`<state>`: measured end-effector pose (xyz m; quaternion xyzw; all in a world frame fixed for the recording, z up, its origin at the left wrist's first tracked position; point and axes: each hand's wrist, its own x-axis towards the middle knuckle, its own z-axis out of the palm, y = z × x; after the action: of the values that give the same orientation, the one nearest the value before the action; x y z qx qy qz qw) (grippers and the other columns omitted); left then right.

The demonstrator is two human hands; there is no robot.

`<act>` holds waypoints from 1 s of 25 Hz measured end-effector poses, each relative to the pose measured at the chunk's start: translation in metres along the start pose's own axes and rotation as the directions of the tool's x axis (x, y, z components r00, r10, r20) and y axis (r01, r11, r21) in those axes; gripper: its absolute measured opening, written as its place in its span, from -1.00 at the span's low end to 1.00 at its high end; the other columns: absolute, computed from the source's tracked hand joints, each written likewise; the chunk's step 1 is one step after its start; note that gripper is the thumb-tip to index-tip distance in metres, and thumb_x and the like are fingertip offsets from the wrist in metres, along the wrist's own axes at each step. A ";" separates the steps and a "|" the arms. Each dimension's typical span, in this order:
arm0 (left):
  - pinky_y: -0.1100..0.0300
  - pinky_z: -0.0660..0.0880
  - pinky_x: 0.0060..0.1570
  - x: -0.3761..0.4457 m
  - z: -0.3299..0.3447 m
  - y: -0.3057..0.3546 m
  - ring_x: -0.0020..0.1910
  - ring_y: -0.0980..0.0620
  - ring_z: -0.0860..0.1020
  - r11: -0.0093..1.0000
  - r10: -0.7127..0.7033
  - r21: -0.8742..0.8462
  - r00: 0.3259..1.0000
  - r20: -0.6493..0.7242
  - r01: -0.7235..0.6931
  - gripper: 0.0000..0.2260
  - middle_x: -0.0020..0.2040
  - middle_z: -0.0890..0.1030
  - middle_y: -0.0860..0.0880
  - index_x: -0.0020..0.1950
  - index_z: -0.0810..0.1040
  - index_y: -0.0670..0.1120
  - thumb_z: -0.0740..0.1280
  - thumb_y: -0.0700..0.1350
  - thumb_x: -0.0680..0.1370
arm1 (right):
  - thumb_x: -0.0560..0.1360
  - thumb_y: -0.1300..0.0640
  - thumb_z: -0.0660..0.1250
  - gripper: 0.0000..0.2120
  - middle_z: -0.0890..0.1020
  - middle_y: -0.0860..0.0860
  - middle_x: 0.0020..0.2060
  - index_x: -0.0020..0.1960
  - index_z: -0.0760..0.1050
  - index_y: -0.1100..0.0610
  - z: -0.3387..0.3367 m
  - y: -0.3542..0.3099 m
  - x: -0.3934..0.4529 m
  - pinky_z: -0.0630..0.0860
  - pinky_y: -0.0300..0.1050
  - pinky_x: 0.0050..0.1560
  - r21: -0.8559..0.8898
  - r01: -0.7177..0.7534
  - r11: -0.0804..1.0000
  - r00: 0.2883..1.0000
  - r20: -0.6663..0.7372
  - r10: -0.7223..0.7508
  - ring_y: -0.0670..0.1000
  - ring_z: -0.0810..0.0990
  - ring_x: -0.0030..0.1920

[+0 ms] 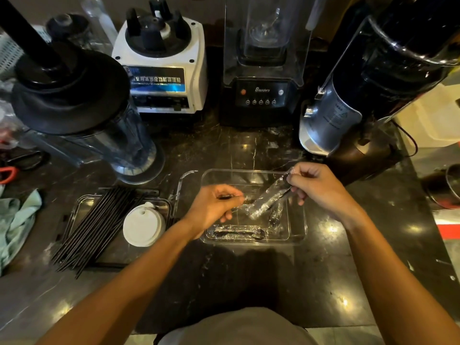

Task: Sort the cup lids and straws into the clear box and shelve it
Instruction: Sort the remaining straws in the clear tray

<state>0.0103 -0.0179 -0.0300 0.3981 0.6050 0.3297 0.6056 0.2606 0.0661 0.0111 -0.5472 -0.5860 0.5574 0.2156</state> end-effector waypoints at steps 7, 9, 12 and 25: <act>0.21 0.58 -0.07 0.005 0.004 0.016 -0.19 0.11 0.64 0.992 0.009 -0.123 0.997 0.074 0.000 -0.95 -0.13 0.73 -0.04 -0.02 0.70 -0.16 0.48 -0.22 0.54 | 0.56 0.19 0.47 -0.87 0.61 0.09 -0.29 -0.11 0.63 0.25 0.020 -0.001 -0.002 0.62 -0.11 -0.26 0.025 0.001 1.000 0.990 0.138 -0.004 0.04 0.57 -0.36; 0.03 0.55 0.08 0.007 0.008 0.017 -0.09 -0.06 0.58 0.986 0.011 -0.169 0.999 0.053 -0.002 -0.77 -0.09 0.65 -0.16 0.00 0.63 -0.33 0.46 -0.14 0.57 | 0.56 0.19 0.45 -0.87 0.57 0.16 -0.29 -0.11 0.62 0.25 0.031 0.000 -0.001 0.61 -0.19 -0.32 0.099 -0.014 0.995 0.994 0.108 0.003 0.00 0.55 -0.38; -0.11 0.55 0.21 0.008 0.017 0.019 0.05 -0.17 0.62 0.946 -0.045 -0.316 0.995 0.084 0.069 -0.70 0.10 0.67 -0.22 0.23 0.59 -0.29 0.37 -0.08 0.64 | 0.57 0.18 0.46 -0.85 0.56 0.12 -0.32 -0.07 0.63 0.28 0.041 0.004 0.003 0.67 -0.11 -0.29 0.102 -0.021 0.995 0.997 0.081 0.013 -0.04 0.55 -0.39; 0.09 0.69 -0.06 0.013 0.008 0.009 -0.13 -0.06 0.74 0.945 -0.075 -0.326 0.991 -0.109 0.035 -0.80 0.08 0.66 -0.16 0.31 0.48 -0.15 0.19 -0.22 0.71 | 0.59 0.44 0.26 -0.79 0.71 0.21 -0.07 0.20 0.54 0.33 0.026 0.007 -0.001 0.71 -0.02 -0.03 0.624 -0.236 0.745 0.972 0.140 0.191 0.04 0.72 -0.17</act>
<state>0.0195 -0.0027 -0.0290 0.2559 0.5889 0.4306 0.6343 0.2414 0.0528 -0.0026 -0.4863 -0.3032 0.7615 0.3028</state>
